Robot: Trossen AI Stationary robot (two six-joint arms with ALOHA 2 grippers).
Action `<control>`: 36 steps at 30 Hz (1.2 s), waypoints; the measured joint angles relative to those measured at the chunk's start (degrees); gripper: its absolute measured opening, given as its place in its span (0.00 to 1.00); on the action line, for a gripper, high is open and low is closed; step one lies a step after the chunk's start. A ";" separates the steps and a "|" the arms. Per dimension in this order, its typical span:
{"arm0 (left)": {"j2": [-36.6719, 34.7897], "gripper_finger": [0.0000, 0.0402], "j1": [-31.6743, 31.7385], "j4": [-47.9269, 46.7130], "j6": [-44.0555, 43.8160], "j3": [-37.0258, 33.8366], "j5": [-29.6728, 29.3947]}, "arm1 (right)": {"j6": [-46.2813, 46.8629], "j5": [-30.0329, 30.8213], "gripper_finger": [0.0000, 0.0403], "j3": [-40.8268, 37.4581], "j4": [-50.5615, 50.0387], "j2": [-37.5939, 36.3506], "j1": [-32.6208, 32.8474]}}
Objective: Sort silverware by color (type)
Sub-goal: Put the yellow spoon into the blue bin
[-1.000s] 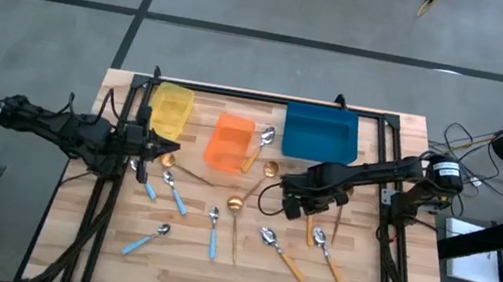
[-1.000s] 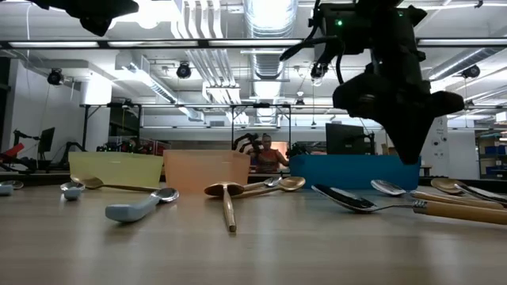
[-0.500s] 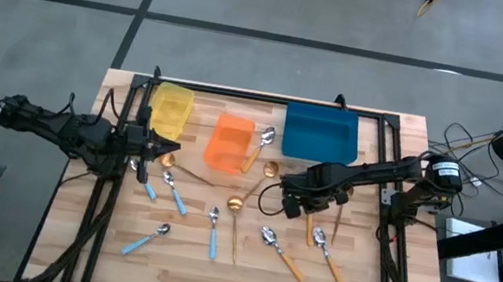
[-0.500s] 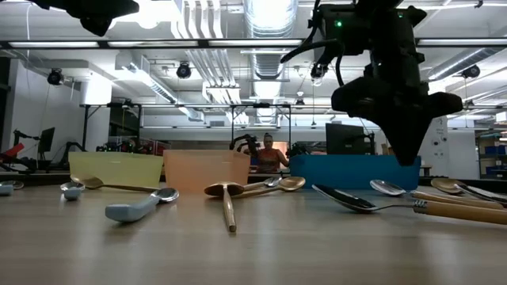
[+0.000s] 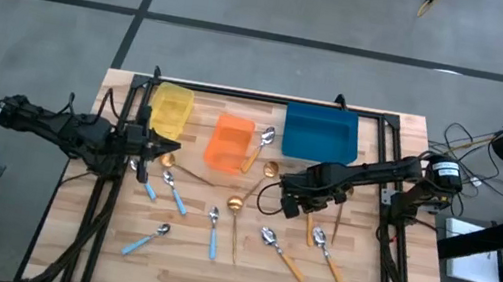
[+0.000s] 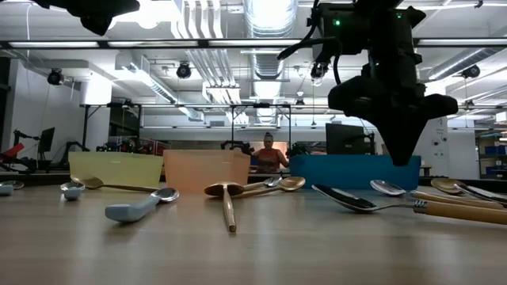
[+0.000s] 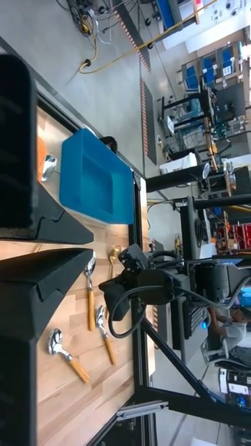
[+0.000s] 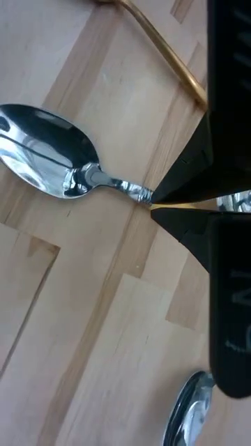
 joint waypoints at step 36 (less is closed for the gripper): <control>2.49 0.01 0.00 0.69 -5.16 0.00 0.02 | -18.19 0.68 0.06 -0.02 41.87 -0.11 -0.57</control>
